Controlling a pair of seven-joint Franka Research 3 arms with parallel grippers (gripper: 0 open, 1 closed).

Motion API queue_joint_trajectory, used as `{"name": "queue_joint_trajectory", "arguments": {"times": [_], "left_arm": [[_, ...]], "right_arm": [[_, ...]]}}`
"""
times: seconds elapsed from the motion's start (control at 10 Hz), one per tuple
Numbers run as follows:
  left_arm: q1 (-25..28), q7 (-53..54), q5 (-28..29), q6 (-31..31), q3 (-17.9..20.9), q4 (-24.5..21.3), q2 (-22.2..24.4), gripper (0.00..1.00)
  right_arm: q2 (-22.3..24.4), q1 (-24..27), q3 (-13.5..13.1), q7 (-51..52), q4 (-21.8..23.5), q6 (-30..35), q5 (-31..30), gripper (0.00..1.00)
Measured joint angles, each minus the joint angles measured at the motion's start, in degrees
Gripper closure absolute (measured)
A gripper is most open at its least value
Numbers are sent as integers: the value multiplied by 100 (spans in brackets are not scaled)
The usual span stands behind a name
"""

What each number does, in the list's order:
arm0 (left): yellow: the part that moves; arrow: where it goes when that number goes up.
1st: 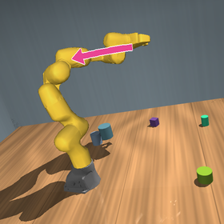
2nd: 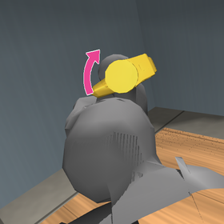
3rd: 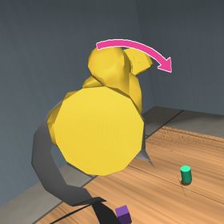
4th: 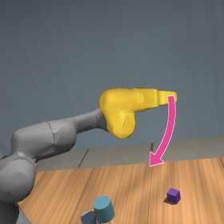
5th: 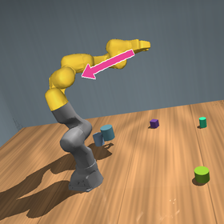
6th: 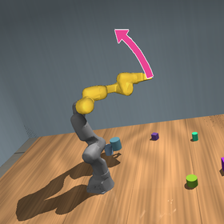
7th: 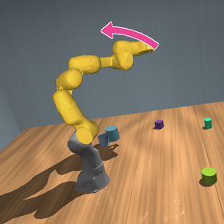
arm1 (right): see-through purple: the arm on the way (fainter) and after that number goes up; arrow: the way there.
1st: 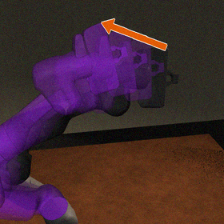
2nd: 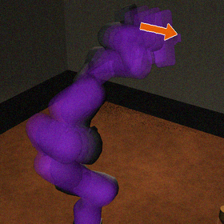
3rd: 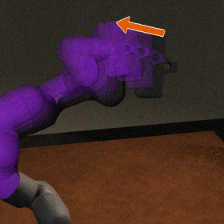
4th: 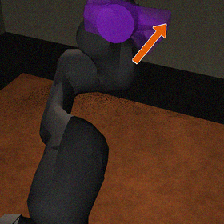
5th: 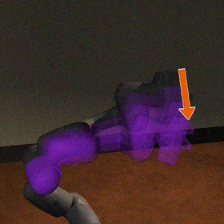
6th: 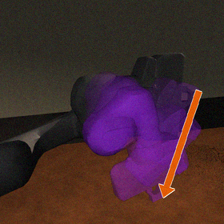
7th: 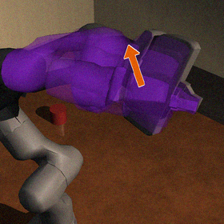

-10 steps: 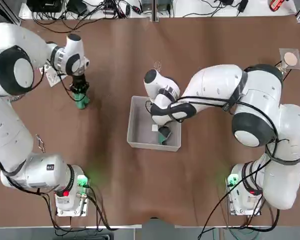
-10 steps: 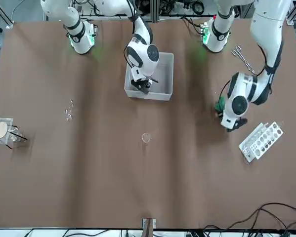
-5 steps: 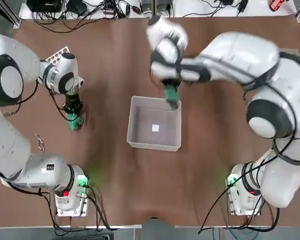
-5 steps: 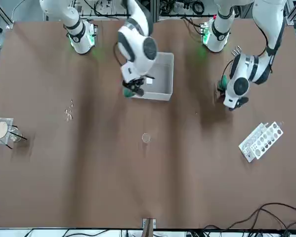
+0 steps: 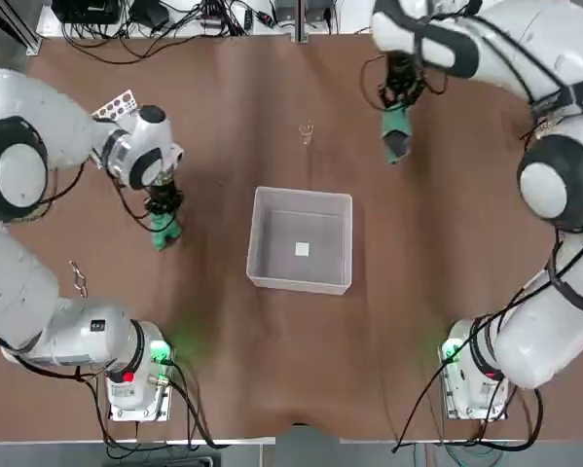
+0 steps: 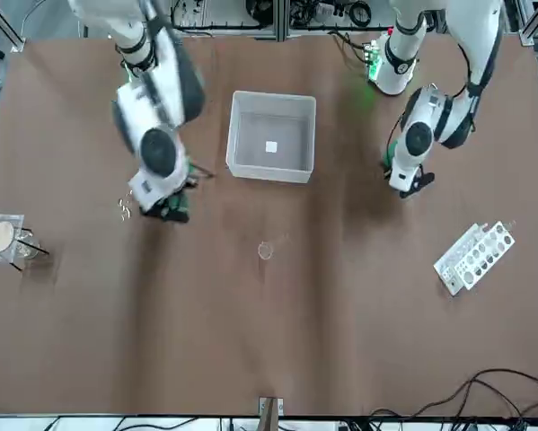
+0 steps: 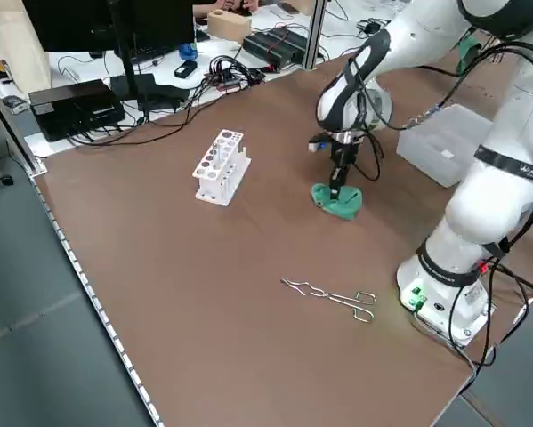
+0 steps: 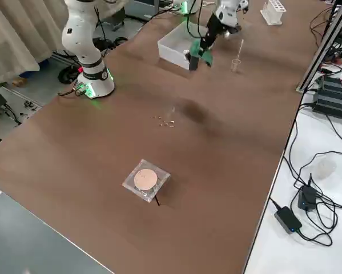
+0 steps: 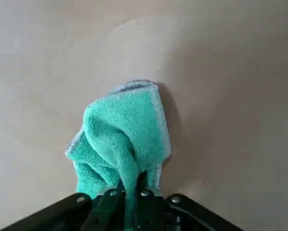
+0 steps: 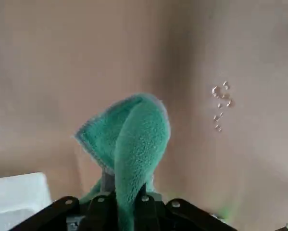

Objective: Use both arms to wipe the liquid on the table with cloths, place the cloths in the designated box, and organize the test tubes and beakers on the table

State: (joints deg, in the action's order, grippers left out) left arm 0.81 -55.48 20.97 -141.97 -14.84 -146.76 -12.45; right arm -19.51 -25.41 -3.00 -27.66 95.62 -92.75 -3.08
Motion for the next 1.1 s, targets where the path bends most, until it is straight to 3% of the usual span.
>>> {"name": "queue_joint_trajectory", "arguments": {"times": [0.4, 0.6, 0.8, 1.1], "left_arm": [[-108, -1049, -3, -141, -965, 1823, -1118, 93], [-180, -1102, -3, -140, -1065, 2216, -1367, 93], [-156, -1048, 2, 137, -949, 2186, -1392, 93], [-116, 44, 5, 788, -25, 1939, -1093, 93]], "right_arm": [[226, 1653, -3, 2224, 1782, -2067, -5, 91], [270, 2358, -2, 3260, 2202, -2791, -8, 91], [276, 2979, 1, 4137, 2334, -2971, -10, 91], [276, 3240, 42, 4506, 3037, -3915, -10, 91]]}}
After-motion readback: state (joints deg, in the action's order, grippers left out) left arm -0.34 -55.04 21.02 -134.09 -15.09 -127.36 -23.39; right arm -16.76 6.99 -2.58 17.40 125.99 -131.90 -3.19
